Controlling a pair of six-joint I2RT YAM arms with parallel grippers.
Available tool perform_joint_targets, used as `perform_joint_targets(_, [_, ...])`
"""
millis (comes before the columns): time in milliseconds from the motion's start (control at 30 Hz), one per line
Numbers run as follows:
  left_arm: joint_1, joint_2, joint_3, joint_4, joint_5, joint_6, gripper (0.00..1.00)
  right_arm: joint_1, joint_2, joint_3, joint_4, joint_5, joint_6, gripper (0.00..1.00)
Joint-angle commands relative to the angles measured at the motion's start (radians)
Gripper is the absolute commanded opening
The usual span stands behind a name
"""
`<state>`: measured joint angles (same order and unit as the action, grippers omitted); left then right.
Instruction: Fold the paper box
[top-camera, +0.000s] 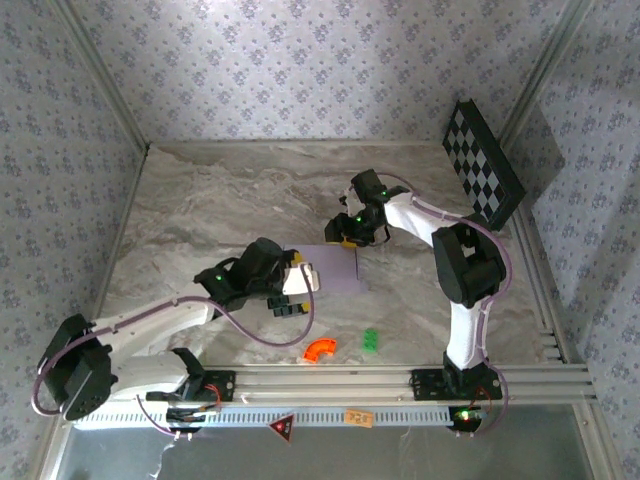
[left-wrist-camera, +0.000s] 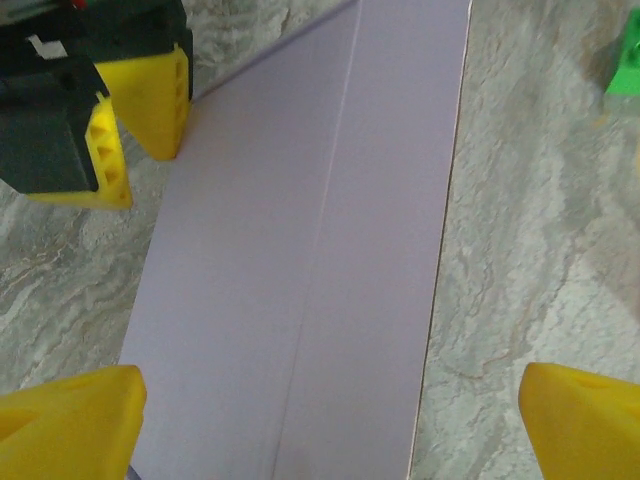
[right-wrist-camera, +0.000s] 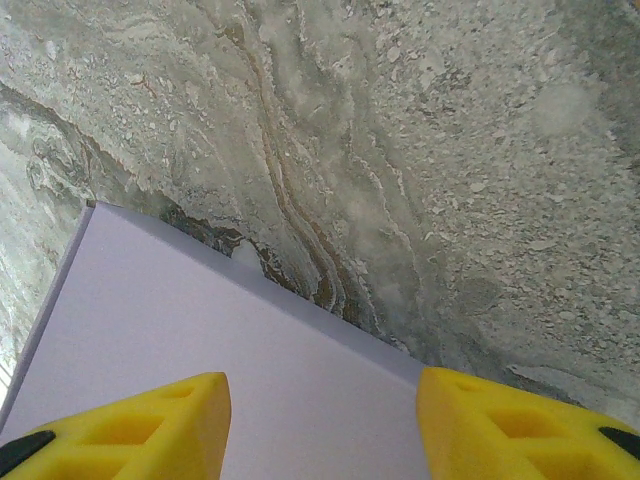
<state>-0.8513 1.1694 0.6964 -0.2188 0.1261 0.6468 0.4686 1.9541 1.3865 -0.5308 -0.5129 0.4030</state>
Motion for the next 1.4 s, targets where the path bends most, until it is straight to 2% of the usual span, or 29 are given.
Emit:
perform_joint_targets(0, [-0.008,0.036,0.014,0.026,-0.048,0.061,0.96,0.002,0.045,-0.002,-0.045,0.007,-0.006,0.55])
perform_joint_targets(333, [-0.015,0.128,0.002,0.166,-0.182,0.103,0.94,0.001,0.046,0.001,-0.041,-0.004,-0.006,0.55])
perform_joint_targets(567, [-0.013,0.173,0.045,0.169,-0.219,0.132,0.8,0.001,0.045,0.003,-0.044,0.0,-0.004,0.55])
perform_joint_targets(733, [-0.003,0.178,0.075,0.132,-0.22,0.136,0.7,0.001,0.042,0.011,-0.05,0.0,-0.004,0.55])
perform_joint_targets(900, [0.014,0.168,0.099,0.092,-0.182,0.138,0.56,0.001,0.036,0.023,-0.065,0.007,-0.01,0.55])
perform_joint_targets(1133, [0.029,0.17,0.159,-0.03,-0.13,0.144,0.49,-0.001,-0.026,0.038,-0.121,0.041,-0.023,0.55])
perform_joint_targets(1367, [0.04,0.164,0.27,-0.228,-0.079,0.108,0.44,-0.051,-0.179,0.024,-0.159,0.061,-0.014,0.55])
